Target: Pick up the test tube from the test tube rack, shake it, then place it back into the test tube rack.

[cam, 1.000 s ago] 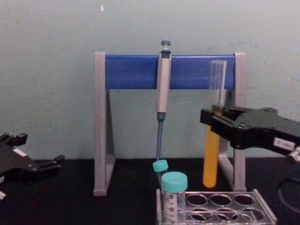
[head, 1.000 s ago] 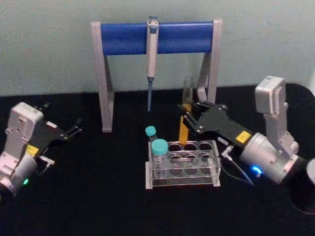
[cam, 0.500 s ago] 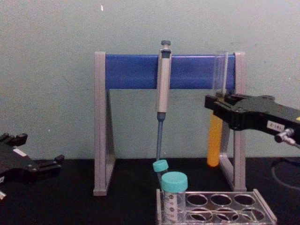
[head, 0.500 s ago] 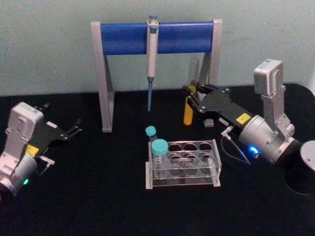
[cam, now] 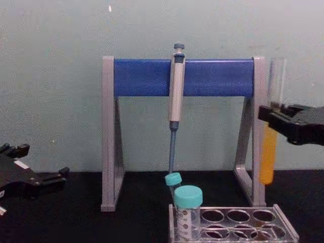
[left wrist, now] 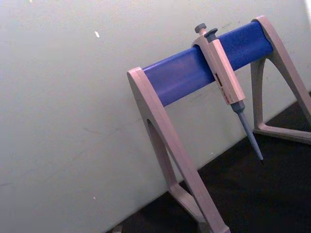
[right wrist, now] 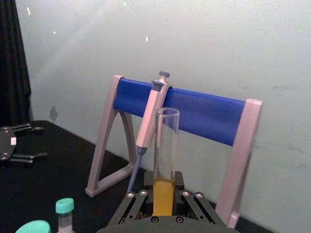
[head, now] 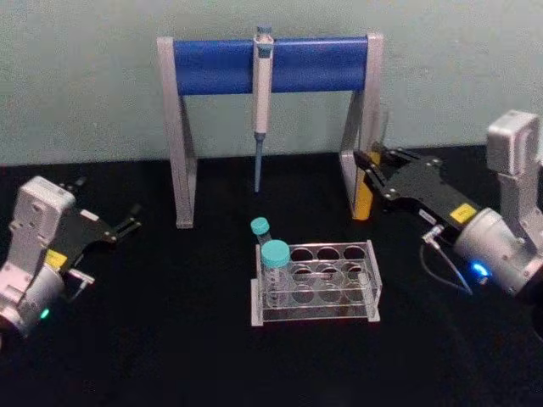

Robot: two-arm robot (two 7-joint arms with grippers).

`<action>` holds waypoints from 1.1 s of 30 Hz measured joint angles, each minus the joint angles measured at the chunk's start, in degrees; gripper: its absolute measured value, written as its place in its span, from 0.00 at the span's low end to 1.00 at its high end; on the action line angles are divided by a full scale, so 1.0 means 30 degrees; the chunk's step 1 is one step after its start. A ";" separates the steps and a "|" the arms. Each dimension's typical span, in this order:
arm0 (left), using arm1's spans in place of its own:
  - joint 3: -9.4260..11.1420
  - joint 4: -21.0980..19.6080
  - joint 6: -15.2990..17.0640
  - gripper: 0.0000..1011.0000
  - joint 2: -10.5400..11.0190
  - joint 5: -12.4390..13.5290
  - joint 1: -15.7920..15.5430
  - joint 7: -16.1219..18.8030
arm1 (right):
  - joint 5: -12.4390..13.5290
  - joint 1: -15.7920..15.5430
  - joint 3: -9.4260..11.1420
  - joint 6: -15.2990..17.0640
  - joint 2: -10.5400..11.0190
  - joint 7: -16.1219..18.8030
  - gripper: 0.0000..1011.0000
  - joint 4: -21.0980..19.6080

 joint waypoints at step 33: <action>0.0000 0.0000 0.0000 0.99 0.0000 -0.0001 0.0001 0.0000 | -0.0516 0.0670 -0.2101 0.0187 -0.0732 0.0895 0.23 -0.0170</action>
